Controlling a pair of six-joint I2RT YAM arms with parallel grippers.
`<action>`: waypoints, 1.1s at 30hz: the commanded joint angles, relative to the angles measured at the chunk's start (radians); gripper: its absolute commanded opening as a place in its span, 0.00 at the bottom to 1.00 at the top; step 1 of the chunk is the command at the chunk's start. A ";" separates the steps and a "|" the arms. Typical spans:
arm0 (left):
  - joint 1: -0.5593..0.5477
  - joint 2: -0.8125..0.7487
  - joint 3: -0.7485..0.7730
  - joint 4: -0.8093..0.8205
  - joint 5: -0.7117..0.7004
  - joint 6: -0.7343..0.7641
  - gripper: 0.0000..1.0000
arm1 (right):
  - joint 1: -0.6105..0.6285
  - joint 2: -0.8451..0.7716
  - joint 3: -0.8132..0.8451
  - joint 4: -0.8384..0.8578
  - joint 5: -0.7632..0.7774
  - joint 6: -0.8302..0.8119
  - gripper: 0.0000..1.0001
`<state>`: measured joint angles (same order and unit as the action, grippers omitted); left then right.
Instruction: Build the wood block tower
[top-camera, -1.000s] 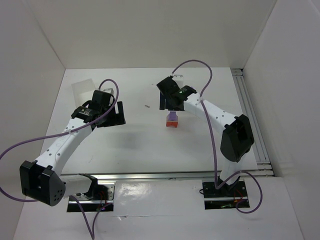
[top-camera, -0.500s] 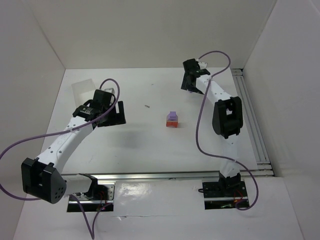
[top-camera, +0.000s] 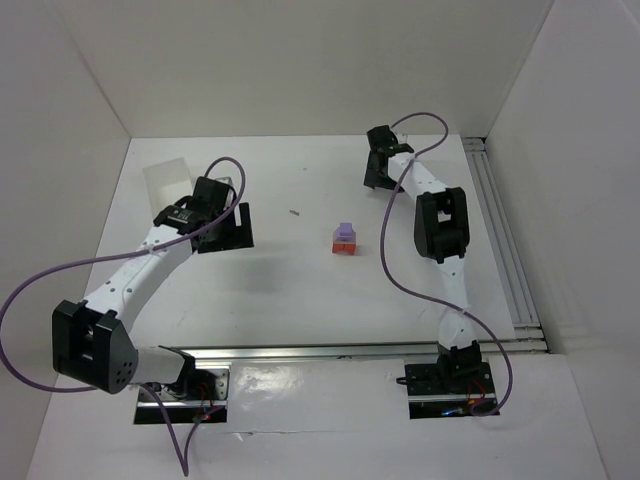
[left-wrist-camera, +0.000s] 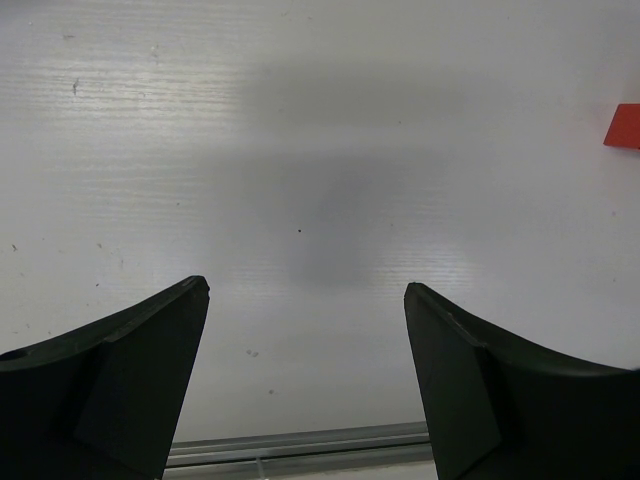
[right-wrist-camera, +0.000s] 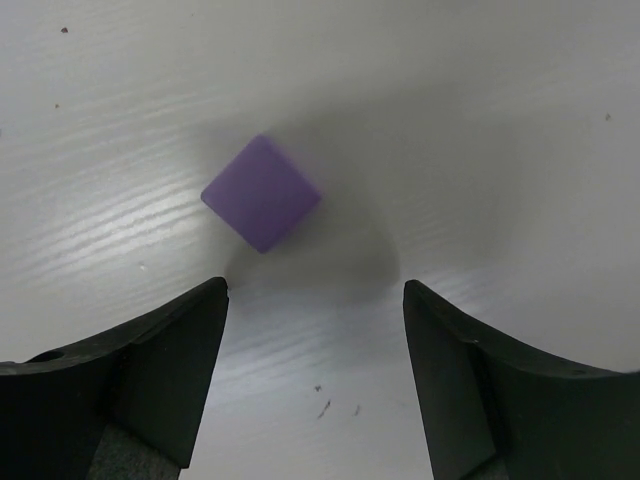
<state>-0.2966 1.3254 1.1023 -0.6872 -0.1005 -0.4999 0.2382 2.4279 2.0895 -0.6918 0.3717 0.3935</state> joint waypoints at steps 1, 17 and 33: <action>-0.003 0.011 0.041 0.017 -0.013 0.004 0.92 | -0.023 0.054 0.076 0.055 -0.023 -0.047 0.77; -0.003 0.038 0.059 0.017 -0.031 0.004 0.92 | -0.051 0.157 0.156 0.133 -0.105 -0.082 0.66; -0.003 0.047 0.059 0.017 -0.031 0.004 0.92 | -0.060 0.100 0.097 0.207 -0.267 -0.102 0.69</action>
<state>-0.2962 1.3720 1.1240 -0.6849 -0.1226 -0.4999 0.1818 2.5534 2.2276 -0.4961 0.1776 0.2935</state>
